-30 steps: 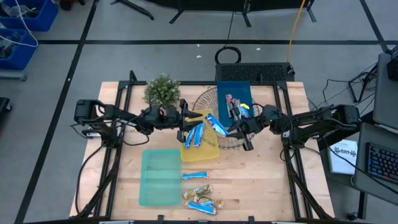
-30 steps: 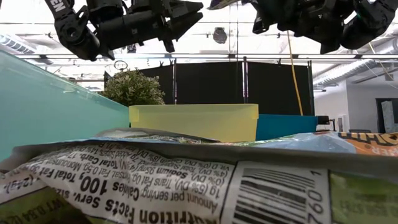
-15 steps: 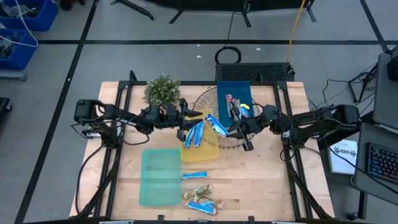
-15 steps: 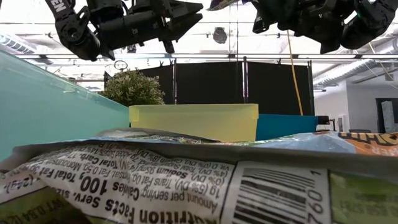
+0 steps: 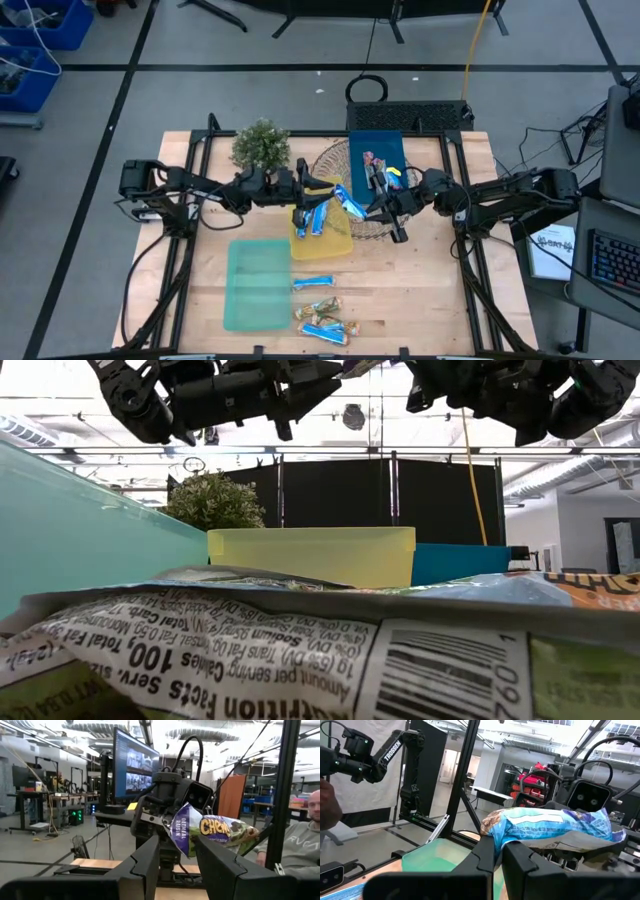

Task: Pick and place Granola Bars by type
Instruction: Put the blue granola bar into the yellow bin

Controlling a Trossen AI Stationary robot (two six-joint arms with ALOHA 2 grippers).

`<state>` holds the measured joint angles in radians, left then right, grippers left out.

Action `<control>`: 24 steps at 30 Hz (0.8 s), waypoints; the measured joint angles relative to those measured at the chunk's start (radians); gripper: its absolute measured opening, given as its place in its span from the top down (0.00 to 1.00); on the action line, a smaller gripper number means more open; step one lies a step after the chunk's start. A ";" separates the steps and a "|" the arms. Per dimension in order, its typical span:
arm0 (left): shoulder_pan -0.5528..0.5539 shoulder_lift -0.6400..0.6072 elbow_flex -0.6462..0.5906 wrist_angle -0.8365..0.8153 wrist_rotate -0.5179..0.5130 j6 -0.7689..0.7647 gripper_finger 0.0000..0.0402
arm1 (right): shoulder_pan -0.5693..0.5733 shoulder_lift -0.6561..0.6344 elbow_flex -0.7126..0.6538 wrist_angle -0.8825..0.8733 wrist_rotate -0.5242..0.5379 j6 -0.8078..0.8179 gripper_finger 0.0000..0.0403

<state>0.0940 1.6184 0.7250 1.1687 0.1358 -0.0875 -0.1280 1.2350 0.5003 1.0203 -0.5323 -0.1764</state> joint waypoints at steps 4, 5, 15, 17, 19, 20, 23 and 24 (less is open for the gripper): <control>0.000 0.000 0.000 0.000 0.027 -0.014 0.67 | 0.000 0.000 0.000 0.000 0.000 0.000 0.98; 0.000 0.000 0.000 0.001 0.038 -0.017 0.67 | 0.000 0.000 0.000 0.000 0.000 0.000 0.98; -0.009 0.075 0.036 0.016 0.052 -0.037 0.67 | 0.000 0.000 0.000 0.000 -0.002 0.000 0.98; -0.008 0.110 0.059 0.021 0.051 -0.048 0.68 | 0.000 0.000 0.000 0.000 -0.002 0.001 0.98; -0.005 0.146 0.085 0.014 0.057 -0.049 0.72 | 0.000 0.000 0.000 -0.001 -0.001 0.003 0.98; -0.003 0.157 0.095 0.014 0.065 -0.047 0.75 | 0.000 0.000 0.000 -0.002 -0.001 0.006 0.98; -0.001 0.173 0.121 0.017 0.099 -0.040 0.89 | 0.000 0.000 0.000 -0.007 -0.001 0.014 0.98; 0.002 0.174 0.122 0.017 0.108 -0.035 0.94 | 0.000 0.000 0.000 -0.007 -0.001 0.014 0.98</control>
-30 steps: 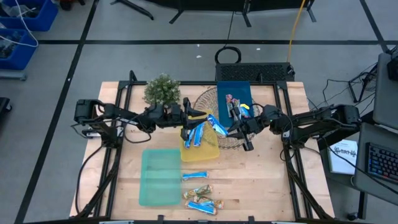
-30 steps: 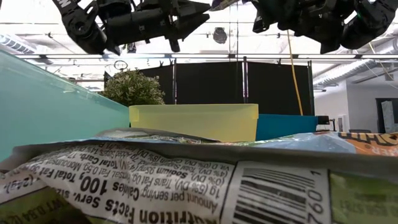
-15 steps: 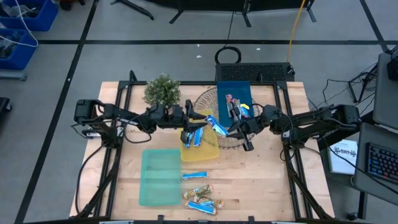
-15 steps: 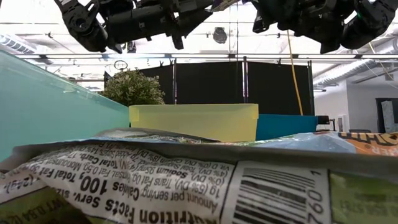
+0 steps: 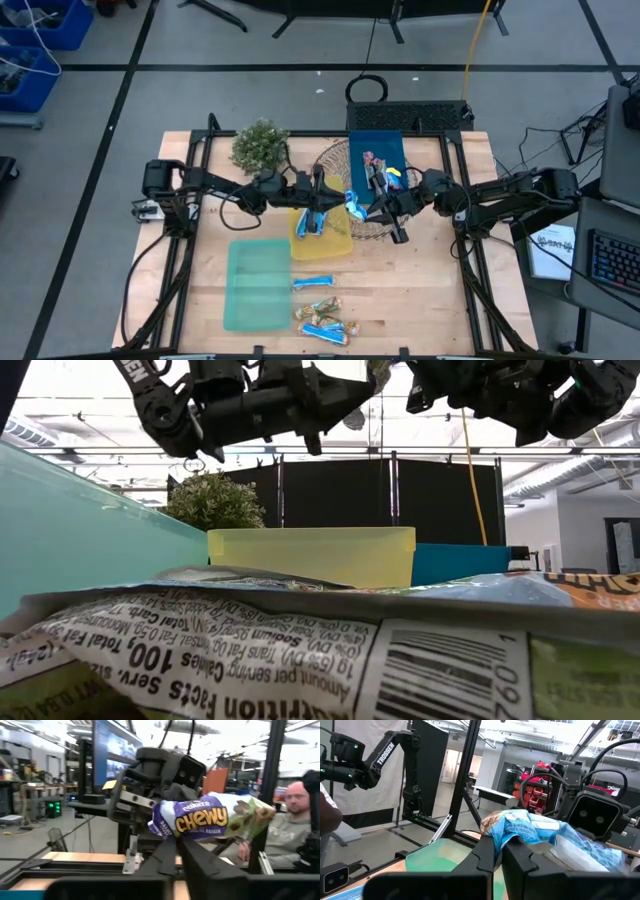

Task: Pick and place Granola Bars by type
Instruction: Put the blue granola bar into the yellow bin

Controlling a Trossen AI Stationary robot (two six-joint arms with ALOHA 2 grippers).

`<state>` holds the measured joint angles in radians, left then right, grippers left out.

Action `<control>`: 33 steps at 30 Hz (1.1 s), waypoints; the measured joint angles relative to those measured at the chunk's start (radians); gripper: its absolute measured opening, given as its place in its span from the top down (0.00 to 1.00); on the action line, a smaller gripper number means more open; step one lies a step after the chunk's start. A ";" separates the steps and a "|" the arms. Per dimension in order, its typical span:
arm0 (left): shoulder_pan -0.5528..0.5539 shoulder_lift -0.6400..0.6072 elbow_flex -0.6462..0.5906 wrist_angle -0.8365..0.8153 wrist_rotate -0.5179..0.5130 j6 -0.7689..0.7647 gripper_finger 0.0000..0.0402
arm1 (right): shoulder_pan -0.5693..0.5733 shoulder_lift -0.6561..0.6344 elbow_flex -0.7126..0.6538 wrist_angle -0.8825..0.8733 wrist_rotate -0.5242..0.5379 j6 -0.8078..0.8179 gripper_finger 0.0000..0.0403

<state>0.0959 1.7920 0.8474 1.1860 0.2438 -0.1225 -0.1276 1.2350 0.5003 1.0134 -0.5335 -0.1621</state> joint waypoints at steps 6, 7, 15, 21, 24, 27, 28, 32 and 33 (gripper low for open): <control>0.009 -0.002 0.003 -0.002 0.028 0.006 0.99 | 0.000 0.000 0.000 -0.008 0.005 0.003 0.98; 0.009 -0.002 0.003 -0.003 0.028 0.008 0.99 | 0.000 0.000 0.000 -0.008 0.006 0.007 0.97; 0.007 -0.035 -0.004 -0.025 0.029 0.026 0.99 | 0.000 0.000 0.000 -0.009 0.008 0.073 0.89; -0.005 -0.104 -0.040 -0.069 0.021 0.068 1.00 | -0.001 0.000 0.000 -0.009 0.009 0.098 0.85; -0.012 -0.112 -0.049 -0.071 0.020 0.070 1.00 | -0.001 0.000 0.000 -0.012 0.009 0.097 0.83; -0.014 -0.112 -0.050 -0.078 0.018 0.072 1.00 | -0.001 0.000 0.000 -0.020 0.009 0.098 0.78; -0.013 -0.112 -0.050 -0.078 0.018 0.072 1.00 | -0.001 0.000 0.000 -0.025 0.009 0.098 0.76; -0.013 -0.112 -0.050 -0.085 0.011 0.077 1.00 | -0.001 0.000 0.000 -0.046 0.017 0.098 0.66; -0.013 -0.112 -0.050 -0.084 0.011 0.081 1.00 | -0.001 0.000 0.000 -0.059 0.024 0.098 0.63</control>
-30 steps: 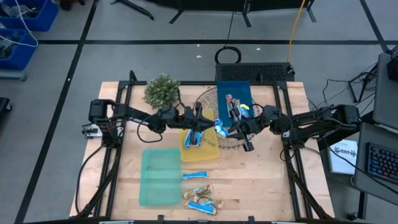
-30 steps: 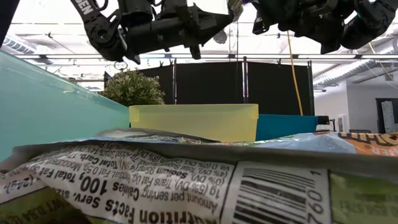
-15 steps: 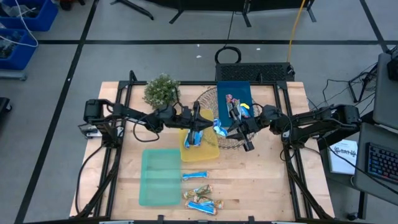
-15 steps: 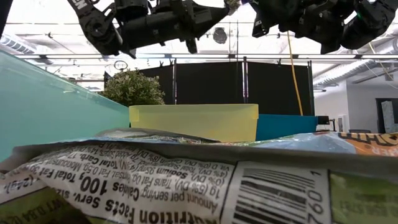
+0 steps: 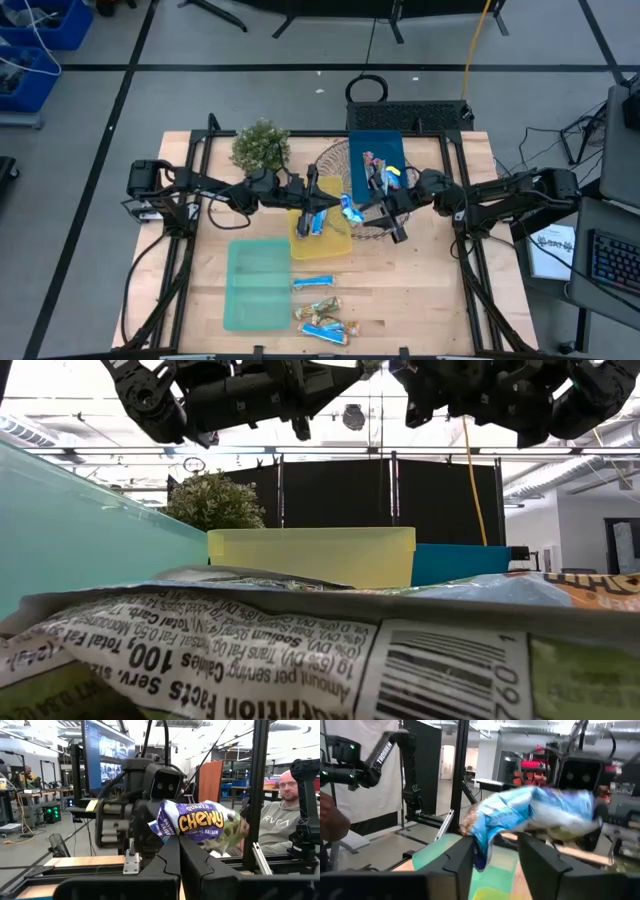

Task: Pick and place Granola Bars by type
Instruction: Put the blue granola bar into the yellow bin

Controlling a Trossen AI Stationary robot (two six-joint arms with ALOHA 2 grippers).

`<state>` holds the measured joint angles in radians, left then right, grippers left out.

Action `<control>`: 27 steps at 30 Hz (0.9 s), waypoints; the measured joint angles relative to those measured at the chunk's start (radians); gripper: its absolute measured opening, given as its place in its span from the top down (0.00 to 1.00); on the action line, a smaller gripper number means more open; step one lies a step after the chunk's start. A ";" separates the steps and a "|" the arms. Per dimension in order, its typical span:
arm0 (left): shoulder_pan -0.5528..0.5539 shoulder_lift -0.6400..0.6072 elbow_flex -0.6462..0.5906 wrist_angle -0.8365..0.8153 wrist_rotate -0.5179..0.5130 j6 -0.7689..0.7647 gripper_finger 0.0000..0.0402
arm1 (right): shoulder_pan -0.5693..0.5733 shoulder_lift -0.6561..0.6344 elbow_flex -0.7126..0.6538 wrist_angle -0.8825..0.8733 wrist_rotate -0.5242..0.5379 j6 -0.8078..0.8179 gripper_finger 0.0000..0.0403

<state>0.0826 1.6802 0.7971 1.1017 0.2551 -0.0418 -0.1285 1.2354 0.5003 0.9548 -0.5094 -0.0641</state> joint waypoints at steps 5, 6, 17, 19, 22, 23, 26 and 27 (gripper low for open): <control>0.000 0.000 0.000 0.000 -0.002 0.006 1.00 | 0.001 0.000 0.000 -0.066 0.069 -0.004 0.51; 0.000 0.000 0.000 0.001 -0.002 0.007 1.00 | 0.001 0.000 0.000 -0.079 0.073 -0.004 0.49; 0.000 0.000 0.000 -0.028 -0.002 0.012 1.00 | 0.001 0.000 0.000 -0.142 0.090 0.000 0.40; 0.000 0.000 -0.001 -0.030 -0.002 0.012 1.00 | 0.001 0.000 0.000 -0.146 0.090 0.000 0.41; 0.000 -0.016 -0.001 -0.046 -0.002 0.019 1.00 | 0.001 0.000 0.000 -0.146 0.090 0.000 0.42; 0.001 -0.028 -0.002 -0.059 -0.002 0.024 1.00 | 0.001 0.000 0.000 -0.148 0.090 0.000 0.42; 0.001 -0.063 -0.002 -0.096 -0.015 0.048 1.00 | 0.001 0.000 0.001 -0.184 0.090 0.001 0.41; 0.000 -0.080 -0.003 -0.123 -0.016 0.055 1.00 | 0.000 0.000 0.001 -0.199 0.090 0.001 0.40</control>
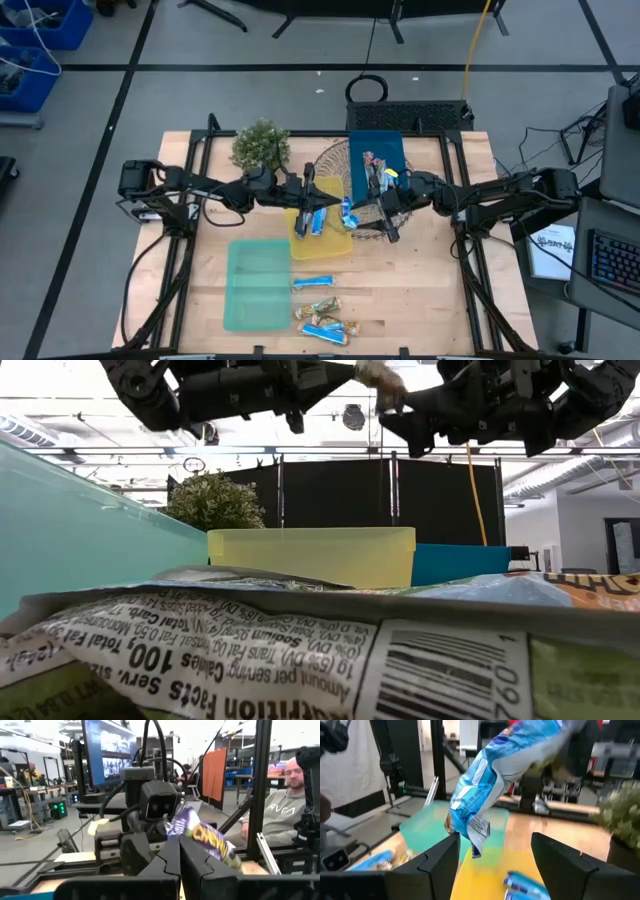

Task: Pick and place Granola Bars by type
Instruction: Put the blue granola bar into the yellow bin, then put the yellow granola bar into the green bin

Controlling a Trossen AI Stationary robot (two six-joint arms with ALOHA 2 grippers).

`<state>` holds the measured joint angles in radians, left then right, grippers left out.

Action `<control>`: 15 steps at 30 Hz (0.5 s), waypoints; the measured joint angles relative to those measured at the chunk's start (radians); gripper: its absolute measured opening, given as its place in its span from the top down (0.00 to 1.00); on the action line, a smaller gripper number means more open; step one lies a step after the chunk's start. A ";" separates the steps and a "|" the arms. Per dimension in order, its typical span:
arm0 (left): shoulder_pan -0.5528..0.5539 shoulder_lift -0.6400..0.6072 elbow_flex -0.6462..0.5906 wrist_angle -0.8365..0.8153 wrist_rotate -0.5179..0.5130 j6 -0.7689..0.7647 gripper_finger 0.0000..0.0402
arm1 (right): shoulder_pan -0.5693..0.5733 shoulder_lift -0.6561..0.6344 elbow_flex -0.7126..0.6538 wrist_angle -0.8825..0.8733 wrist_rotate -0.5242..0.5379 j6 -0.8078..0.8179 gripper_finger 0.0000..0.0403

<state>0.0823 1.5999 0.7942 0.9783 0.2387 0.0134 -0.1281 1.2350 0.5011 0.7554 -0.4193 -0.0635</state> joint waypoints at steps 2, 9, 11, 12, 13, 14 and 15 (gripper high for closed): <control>-0.006 -0.027 0.000 -0.024 -0.014 0.025 1.00 | 0.000 0.000 0.000 -0.019 0.000 0.000 0.39; -0.021 -0.069 0.000 -0.114 -0.068 0.071 1.00 | 0.000 -0.004 0.000 -0.038 0.000 0.000 0.32; -0.020 -0.074 0.000 -0.132 -0.072 0.071 1.00 | 0.000 -0.004 0.000 -0.038 0.000 0.000 0.31; -0.021 -0.075 0.000 -0.133 -0.076 0.071 1.00 | 0.000 -0.004 0.000 -0.041 0.000 0.000 0.31; -0.022 -0.077 0.000 -0.141 -0.083 0.071 1.00 | 0.000 -0.004 0.000 -0.043 0.000 0.000 0.31; -0.024 -0.077 0.000 -0.151 -0.092 0.070 1.00 | 0.000 -0.004 0.000 -0.047 0.000 0.000 0.31; -0.026 -0.076 0.000 -0.164 -0.095 0.070 1.00 | 0.000 -0.004 0.000 -0.051 0.000 0.000 0.31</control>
<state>0.0562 1.5235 0.7944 0.8145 0.1440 0.0837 -0.1280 1.2308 0.5011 0.7043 -0.4198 -0.0635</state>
